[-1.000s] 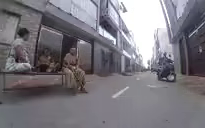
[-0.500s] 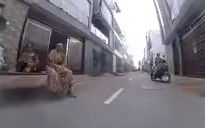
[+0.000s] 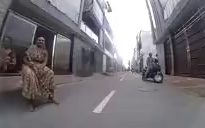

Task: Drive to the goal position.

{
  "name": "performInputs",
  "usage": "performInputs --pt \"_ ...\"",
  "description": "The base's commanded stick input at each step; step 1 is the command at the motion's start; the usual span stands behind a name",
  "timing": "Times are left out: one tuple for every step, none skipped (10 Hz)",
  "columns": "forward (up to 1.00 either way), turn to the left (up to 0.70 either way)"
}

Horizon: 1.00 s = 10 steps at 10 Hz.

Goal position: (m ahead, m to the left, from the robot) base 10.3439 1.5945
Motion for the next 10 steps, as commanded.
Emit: performInputs --pt "0.85 0.0" --pt "0.85 0.0" --pt "0.85 0.0" --pt "0.85 0.0" --pt "0.85 0.0" --pt "0.85 0.0" --pt "0.85 0.0" --pt "0.85 0.0" --pt "0.85 0.0" --pt "0.85 0.0"
